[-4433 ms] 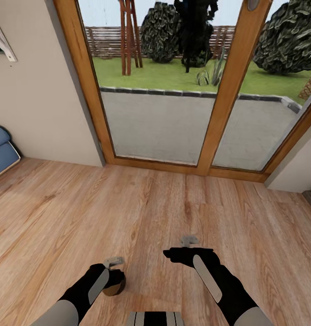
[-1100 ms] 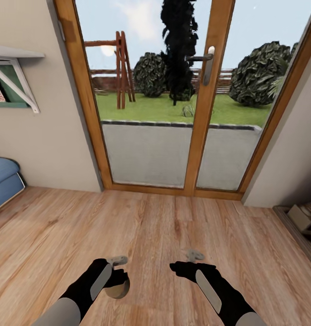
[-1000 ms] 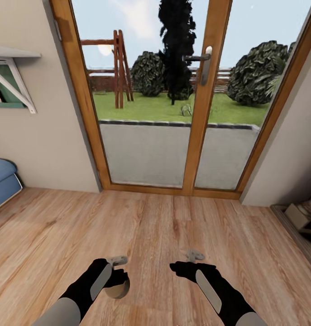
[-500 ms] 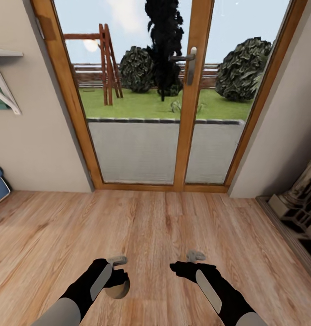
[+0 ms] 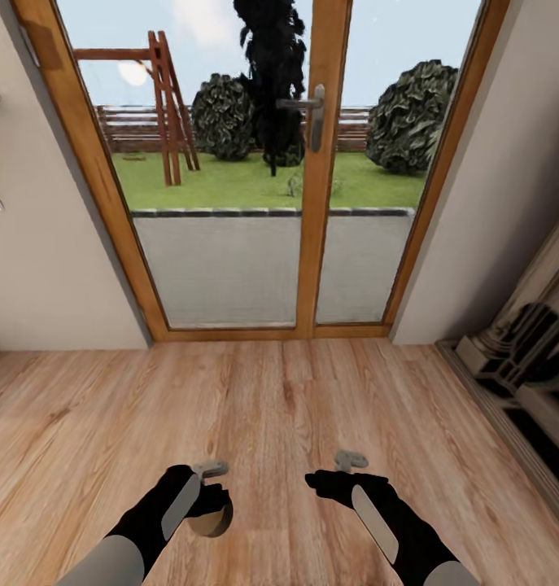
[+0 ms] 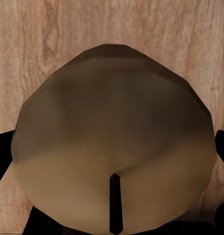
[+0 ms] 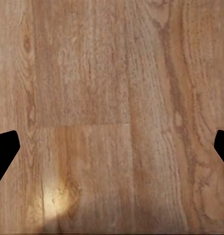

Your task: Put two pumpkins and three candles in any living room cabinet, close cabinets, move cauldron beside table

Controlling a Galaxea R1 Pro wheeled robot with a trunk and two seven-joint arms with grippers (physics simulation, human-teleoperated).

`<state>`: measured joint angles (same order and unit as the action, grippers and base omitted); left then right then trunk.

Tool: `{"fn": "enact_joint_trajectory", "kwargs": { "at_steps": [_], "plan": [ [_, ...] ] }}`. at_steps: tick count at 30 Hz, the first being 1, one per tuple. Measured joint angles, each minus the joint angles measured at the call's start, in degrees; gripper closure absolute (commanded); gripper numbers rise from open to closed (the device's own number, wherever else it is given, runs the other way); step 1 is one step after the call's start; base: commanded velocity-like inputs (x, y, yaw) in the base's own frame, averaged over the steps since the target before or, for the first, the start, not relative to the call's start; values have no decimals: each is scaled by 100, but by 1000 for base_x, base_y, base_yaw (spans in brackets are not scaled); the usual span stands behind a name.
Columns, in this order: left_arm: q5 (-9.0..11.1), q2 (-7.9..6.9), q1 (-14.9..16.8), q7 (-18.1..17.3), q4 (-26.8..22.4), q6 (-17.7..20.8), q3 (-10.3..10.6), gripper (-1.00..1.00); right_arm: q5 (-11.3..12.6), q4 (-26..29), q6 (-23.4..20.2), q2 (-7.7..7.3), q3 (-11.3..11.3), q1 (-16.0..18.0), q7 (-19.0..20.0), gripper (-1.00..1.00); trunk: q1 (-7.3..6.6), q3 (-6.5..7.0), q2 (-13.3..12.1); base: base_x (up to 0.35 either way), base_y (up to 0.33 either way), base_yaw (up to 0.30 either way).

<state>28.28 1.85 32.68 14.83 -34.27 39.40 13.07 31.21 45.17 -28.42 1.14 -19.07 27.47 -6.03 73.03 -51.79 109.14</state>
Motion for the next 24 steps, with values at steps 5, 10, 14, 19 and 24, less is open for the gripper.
{"fn": "enact_joint_trajectory", "kwargs": {
  "at_steps": [5,10,14,19,24],
  "plan": [
    [2,-5,1,-3,2,0,-6,100,0,-10,0,1,0,0,0,-100,-111,46,-200,-28,0,-156],
    [2,-5,0,-3,8,0,-4,100,1,-23,0,2,0,0,0,-100,-221,92,-401,-2,0,-156],
    [3,0,0,-1,6,0,2,100,3,-24,0,2,0,0,0,-100,-309,128,-561,0,0,-156],
    [-3,11,1,0,5,13,12,100,8,-25,0,3,0,-2,0,-100,-419,174,-762,0,0,-156],
    [-6,6,7,2,-4,49,15,100,9,-25,0,3,0,-4,0,-100,-529,220,-962,0,0,-156]
  ]
}}
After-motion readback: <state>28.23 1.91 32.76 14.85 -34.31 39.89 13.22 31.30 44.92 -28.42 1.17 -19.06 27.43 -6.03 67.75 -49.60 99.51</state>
